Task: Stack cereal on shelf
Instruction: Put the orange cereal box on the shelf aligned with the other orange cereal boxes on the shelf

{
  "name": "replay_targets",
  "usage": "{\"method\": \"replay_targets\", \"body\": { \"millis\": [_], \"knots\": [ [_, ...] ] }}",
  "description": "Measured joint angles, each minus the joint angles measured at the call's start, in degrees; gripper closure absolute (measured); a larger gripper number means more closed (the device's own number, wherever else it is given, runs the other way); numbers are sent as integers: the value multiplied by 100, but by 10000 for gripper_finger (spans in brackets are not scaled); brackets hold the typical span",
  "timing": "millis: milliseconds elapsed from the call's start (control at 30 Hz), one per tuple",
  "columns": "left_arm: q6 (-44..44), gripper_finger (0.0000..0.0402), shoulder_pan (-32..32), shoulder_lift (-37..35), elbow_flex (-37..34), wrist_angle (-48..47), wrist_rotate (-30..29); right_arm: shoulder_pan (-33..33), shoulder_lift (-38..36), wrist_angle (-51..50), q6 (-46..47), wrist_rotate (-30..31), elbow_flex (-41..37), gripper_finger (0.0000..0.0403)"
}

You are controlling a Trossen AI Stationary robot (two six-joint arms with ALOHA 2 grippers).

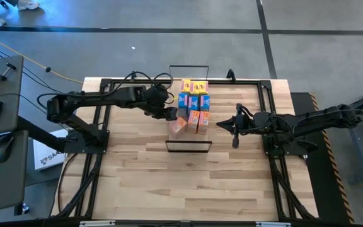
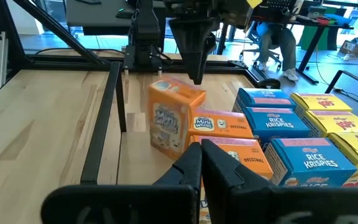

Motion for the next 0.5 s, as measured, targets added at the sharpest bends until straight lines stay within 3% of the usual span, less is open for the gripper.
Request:
{"method": "replay_targets", "body": {
  "millis": [200,400,500],
  "knots": [
    [1184,136,-28,-269,-2,109,360,0,0,-46,0,2,0,403],
    [2681,153,-293,-835,-2,-511,150,0,0,-66,0,4,0,403],
    [2721,156,-431,-988,-2,-615,159,-1,0,-63,0,5,0,403]
  ]
}}
